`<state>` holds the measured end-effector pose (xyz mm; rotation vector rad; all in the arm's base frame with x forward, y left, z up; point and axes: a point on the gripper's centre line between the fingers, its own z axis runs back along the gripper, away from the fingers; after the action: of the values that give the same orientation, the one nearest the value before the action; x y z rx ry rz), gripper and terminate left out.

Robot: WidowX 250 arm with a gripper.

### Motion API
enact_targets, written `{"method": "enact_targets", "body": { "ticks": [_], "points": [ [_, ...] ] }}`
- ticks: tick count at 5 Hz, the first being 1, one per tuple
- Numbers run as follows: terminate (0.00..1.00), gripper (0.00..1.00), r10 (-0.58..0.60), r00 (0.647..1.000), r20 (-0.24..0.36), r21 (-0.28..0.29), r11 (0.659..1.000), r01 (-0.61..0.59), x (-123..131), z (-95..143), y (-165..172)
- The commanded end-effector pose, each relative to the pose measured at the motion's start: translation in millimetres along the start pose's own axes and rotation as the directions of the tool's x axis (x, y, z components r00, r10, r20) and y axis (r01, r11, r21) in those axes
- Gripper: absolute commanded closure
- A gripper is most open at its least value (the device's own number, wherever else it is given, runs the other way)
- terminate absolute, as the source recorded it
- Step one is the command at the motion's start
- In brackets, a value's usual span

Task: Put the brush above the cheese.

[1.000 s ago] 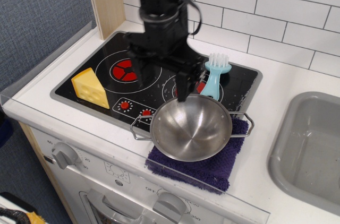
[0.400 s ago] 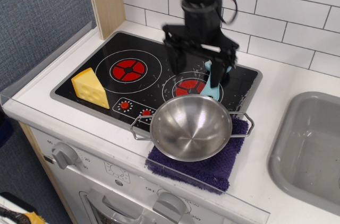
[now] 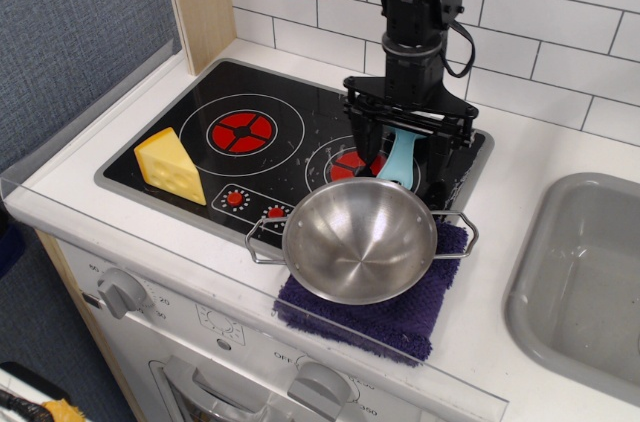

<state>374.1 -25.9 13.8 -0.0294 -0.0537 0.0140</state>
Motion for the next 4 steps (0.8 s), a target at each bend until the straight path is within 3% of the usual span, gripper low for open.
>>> {"method": "enact_targets", "body": {
  "ticks": [1,2,3,4],
  "points": [
    [0.00,0.00,0.031,0.999,0.036,-0.009,0.999,-0.031,11.7,0.7,0.7],
    [0.00,0.00,0.031,0.999,0.037,0.009,0.999,-0.032,11.3,0.1,0.3],
    [0.00,1.00,0.022,0.999,0.039,0.043,0.999,-0.024,9.9,0.1,1.8],
    [0.00,1.00,0.014,0.999,0.039,0.053,0.998,-0.016,7.8,1.7,1.7]
  ]
}}
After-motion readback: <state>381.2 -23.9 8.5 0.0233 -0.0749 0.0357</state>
